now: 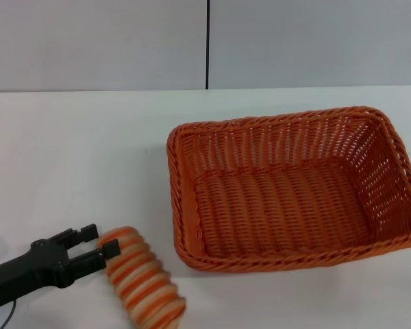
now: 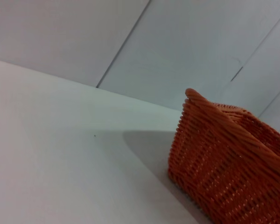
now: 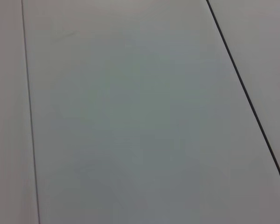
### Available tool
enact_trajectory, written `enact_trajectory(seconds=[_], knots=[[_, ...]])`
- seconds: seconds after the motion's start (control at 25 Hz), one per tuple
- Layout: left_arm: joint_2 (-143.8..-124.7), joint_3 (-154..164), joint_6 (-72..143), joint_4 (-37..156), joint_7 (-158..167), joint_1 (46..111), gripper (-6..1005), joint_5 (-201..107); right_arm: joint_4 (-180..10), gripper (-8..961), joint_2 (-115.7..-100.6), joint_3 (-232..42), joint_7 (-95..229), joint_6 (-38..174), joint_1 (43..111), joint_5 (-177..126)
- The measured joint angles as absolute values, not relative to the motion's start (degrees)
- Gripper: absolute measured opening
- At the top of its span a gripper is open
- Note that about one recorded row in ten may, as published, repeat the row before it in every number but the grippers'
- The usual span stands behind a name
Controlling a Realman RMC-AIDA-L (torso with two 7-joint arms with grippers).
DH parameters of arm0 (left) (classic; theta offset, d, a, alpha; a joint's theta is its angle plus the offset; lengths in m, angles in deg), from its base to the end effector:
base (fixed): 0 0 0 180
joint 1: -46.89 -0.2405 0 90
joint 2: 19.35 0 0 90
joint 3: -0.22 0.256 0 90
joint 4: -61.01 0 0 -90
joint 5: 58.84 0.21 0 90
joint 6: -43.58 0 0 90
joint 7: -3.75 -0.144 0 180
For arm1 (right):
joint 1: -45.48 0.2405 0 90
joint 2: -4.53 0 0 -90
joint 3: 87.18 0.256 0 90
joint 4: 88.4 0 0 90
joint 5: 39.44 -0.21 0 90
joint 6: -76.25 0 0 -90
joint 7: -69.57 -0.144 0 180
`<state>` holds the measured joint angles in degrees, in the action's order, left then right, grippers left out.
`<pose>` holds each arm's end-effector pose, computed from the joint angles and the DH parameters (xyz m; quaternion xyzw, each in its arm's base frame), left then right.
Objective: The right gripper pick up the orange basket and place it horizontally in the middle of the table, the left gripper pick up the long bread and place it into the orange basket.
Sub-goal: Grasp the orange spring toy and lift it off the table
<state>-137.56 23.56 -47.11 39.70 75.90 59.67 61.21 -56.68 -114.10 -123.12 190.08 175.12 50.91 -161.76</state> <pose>-0.3640 0.2034 -0.0212 -0.8376 -0.4246 -0.2952 0.1759 0.3395 0.2264 0.1147 -0.6752 0.1744 0.5219 0.4913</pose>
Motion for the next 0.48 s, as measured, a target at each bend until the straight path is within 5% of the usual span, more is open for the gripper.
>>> enact_trajectory(seconds=[0.48], knots=[[-137.54, 24.66, -46.72, 40.18, 74.48, 60.58, 779, 61.27, -58.60, 373, -114.13, -123.12, 191.06, 174.98, 51.42, -161.40]])
